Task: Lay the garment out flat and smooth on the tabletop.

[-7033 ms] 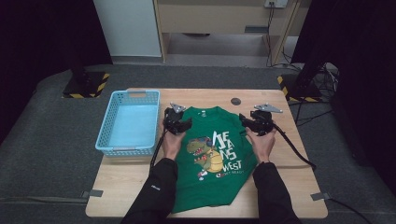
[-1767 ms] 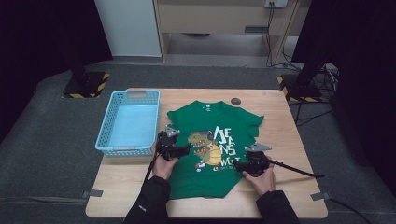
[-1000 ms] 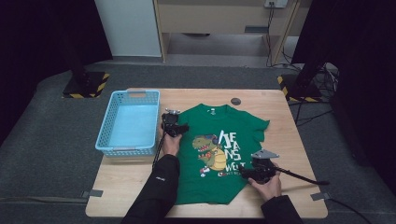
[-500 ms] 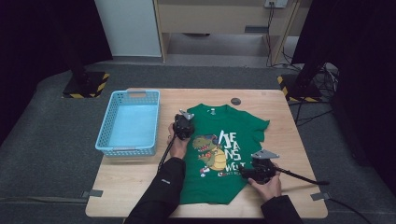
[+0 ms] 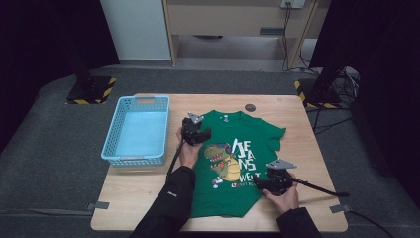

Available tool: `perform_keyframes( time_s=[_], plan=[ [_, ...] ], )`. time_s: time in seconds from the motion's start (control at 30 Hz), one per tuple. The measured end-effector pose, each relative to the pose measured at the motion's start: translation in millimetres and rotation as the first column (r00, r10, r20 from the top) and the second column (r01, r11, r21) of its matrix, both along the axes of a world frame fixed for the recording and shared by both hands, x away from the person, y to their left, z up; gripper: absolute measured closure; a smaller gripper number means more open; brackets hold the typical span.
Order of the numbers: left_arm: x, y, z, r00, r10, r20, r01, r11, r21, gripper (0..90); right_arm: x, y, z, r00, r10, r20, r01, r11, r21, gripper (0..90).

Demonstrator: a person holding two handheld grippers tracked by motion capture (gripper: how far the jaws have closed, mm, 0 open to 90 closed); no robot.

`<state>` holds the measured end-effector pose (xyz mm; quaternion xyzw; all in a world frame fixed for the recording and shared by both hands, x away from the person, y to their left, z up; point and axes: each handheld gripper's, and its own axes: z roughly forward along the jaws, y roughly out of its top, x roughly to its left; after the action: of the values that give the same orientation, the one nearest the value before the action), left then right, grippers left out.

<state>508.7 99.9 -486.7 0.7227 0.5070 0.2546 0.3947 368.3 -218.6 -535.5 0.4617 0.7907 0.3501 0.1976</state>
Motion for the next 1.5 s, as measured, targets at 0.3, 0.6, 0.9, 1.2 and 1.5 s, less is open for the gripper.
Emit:
perform_keyframes(
  time_s=[0.3, 0.6, 0.9, 1.2, 1.5],
  plan=[
    [34.0, 13.8, -12.2, 0.9917, 0.024, -0.126, -0.023, 0.9997, 0.01, 41.5, -0.2, 0.0, -0.2, 1.0, 0.0, 0.002, 0.0, 1.0, 0.001, 24.8],
    [33.6, 16.8, -30.9, 0.9746, 0.037, -0.221, -0.02, 0.9966, 0.08, 47.1, -0.5, -0.1, -0.4, 1.0, -0.001, 0.003, 0.001, 1.0, 0.004, 24.9],
    [21.2, 22.9, -34.2, 0.9699, 0.039, -0.241, -0.032, 0.999, 0.03, 65.2, -0.7, 0.0, -0.6, 1.0, -0.003, 0.004, 0.003, 1.0, 0.005, 24.9],
    [12.1, 27.3, -26.9, 0.9777, 0.047, -0.204, -0.047, 0.9989, 0.006, 87.6, -0.8, -0.1, -0.7, 1.0, -0.002, 0.006, 0.002, 1.0, 0.006, 24.8],
    [-12.7, 30.1, -3.4, 0.9824, 0.187, -0.003, -0.185, 0.9754, 0.12, 88.1, -0.9, -0.2, -0.9, 1.0, -0.003, 0.008, 0.003, 1.0, 0.007, 24.9]
  ],
)
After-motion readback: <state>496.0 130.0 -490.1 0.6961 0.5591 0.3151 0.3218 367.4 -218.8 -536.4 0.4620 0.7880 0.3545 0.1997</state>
